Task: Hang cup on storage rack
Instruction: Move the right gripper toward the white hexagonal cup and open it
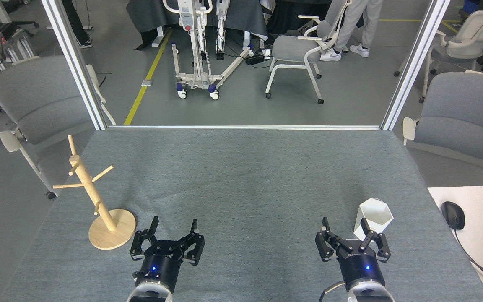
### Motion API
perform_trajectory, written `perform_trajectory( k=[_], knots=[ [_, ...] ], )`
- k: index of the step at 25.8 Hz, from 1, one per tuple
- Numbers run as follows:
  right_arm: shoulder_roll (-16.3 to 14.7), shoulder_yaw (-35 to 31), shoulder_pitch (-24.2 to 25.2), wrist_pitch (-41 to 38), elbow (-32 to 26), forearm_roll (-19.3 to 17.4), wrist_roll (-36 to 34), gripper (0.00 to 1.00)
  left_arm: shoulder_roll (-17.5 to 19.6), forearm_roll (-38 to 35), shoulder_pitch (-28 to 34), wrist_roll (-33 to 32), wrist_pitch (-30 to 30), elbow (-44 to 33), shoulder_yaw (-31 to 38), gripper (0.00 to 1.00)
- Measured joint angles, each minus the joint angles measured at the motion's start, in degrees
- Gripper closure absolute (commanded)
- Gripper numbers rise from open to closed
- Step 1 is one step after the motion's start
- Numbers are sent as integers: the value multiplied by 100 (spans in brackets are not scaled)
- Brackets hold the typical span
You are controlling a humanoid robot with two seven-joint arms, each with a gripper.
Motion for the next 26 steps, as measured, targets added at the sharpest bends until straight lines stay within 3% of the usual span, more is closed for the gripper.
perform_trajectory(
  k=[11,16,26],
  knots=[
    [-38,-17,-8,1,1,-2,1,0,32,46,69,527,-118,24,-9,0],
    [-91,-353,-2,-40,40,-12,5,0,26,52,172,550,-195,1,-19,0],
    [-385,-934,-136,-100,809,-97,-128,0,-8,52,174,626,-197,201,-93,0]
  ],
)
